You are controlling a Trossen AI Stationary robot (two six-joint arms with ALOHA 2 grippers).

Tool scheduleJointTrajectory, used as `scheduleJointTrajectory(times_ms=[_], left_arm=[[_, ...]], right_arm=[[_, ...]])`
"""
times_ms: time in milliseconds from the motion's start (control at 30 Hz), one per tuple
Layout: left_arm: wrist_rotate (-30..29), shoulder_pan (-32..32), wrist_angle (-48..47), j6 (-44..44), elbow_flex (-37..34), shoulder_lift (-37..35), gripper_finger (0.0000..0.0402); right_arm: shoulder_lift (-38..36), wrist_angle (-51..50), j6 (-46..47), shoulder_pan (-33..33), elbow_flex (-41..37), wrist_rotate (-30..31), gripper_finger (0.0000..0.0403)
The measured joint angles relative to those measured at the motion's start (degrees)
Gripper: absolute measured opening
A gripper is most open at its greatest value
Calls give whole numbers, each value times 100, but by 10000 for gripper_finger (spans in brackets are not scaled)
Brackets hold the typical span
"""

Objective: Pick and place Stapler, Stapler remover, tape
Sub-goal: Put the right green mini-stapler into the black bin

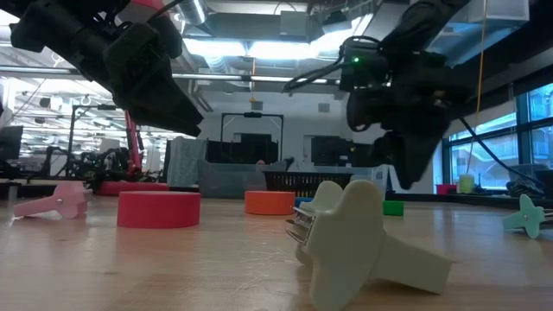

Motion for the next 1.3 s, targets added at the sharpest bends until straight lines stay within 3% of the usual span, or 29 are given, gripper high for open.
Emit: scheduleJointTrajectory(times_ms=[333,733,1300], left_arm=[[-13,0,0,-3,0,0,223],[-13,0,0,-2,0,0,225],[-7,0,0,-2,0,0,226]], right_arm=[[0,299,129,292,89,359,124],[18,316,-65,289,120,1425,124],[534,610,111,285,157,1375,124]])
